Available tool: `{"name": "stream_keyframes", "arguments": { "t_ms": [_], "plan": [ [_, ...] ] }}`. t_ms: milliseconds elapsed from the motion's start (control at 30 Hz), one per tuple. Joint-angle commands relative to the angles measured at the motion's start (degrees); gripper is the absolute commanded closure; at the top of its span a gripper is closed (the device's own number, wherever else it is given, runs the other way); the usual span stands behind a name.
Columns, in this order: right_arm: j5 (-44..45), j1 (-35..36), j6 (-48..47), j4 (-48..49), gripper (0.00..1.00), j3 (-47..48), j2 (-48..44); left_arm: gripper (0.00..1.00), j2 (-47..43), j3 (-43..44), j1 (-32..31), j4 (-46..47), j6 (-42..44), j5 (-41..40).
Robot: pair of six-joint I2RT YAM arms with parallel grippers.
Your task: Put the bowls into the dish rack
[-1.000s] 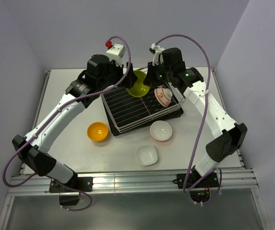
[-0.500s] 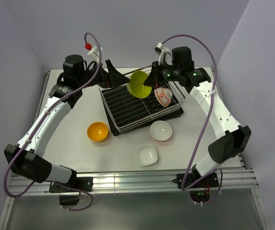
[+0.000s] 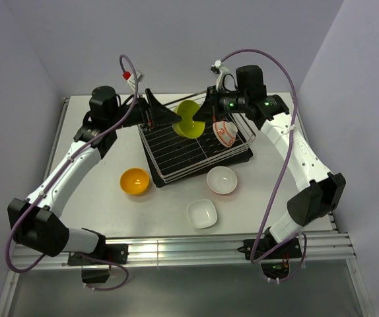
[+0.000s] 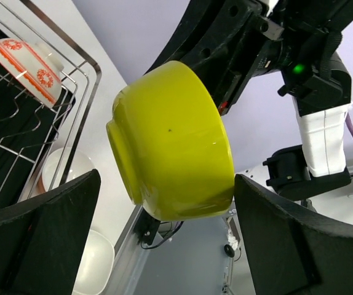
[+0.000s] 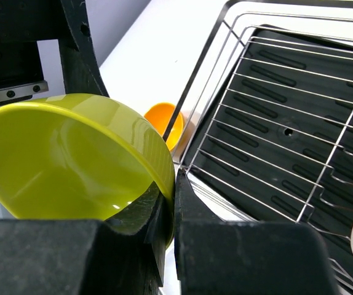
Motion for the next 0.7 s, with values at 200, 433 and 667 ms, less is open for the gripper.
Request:
{"name": "stream_keyframes", "arguments": {
  "t_ms": [200, 433, 667],
  "plan": [
    [-2.4, -0.1, 2.6, 4.0, 1.00, 0.9, 0.2, 0.10, 0.3, 3.4, -2.8, 1.0, 0.0, 0.8],
    [-1.0, -0.1, 2.2, 3.6, 1.00, 1.3, 0.3, 0.31, 0.3, 3.3, -3.4, 0.9, -0.7, 1.3],
    [-0.2, 0.0, 1.9, 3.1, 1.00, 1.6, 0.6, 0.56, -0.5, 2.4, -3.4, 1.7, -1.5, 1.8]
  ]
}}
